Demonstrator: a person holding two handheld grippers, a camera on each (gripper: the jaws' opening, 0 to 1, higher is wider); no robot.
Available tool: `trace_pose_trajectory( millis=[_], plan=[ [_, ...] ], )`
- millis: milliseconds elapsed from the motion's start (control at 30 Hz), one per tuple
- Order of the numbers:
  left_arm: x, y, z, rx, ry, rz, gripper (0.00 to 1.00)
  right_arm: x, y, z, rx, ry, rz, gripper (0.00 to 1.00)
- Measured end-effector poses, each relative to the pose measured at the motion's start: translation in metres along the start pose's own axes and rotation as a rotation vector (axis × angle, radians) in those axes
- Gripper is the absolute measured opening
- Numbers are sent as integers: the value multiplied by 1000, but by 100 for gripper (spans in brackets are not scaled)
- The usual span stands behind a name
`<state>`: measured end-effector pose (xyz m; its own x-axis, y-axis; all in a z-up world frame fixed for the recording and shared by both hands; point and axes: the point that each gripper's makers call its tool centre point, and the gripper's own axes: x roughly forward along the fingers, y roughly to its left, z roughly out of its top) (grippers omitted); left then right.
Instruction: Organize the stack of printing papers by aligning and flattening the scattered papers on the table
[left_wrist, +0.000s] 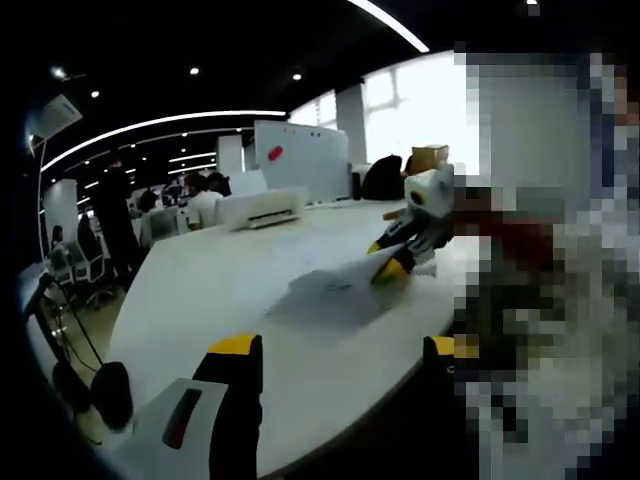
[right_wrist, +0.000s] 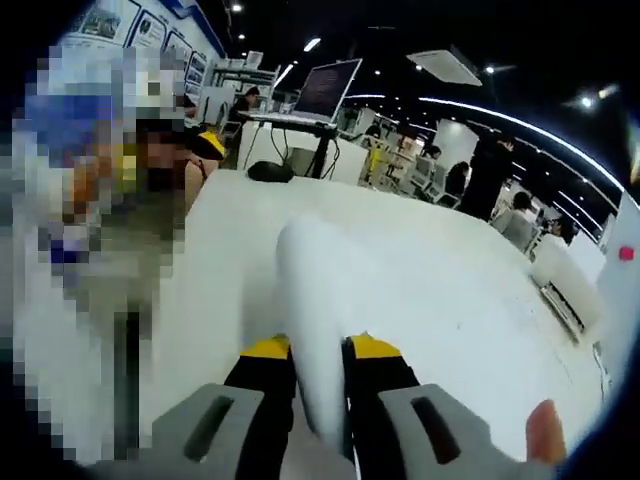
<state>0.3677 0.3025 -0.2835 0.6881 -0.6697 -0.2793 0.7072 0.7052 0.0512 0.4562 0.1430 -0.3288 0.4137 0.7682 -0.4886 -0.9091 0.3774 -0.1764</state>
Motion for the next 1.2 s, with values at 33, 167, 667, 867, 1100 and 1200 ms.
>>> trace_pose_trajectory(
  millis=[33,167,667,867,1100,1200],
  plan=[
    [0,0,0,-1,-1,0,68,0,-2,2,8,-7,5,15],
    [1,-1,1,-3,-4,-5,68,-2,-5,7,41,-38,18,16],
    [10,-5,9,-11,-26,-28,68,-21,-16,48,204,-225,77,15],
    [15,-3,13,-24,-42,-35,68,-43,-18,83,273,-350,129,15],
    [24,-4,21,-37,-62,-52,68,-69,-26,110,303,-430,149,15],
    [27,-5,23,-39,-68,-60,68,-75,-28,115,295,-437,142,15]
  ],
)
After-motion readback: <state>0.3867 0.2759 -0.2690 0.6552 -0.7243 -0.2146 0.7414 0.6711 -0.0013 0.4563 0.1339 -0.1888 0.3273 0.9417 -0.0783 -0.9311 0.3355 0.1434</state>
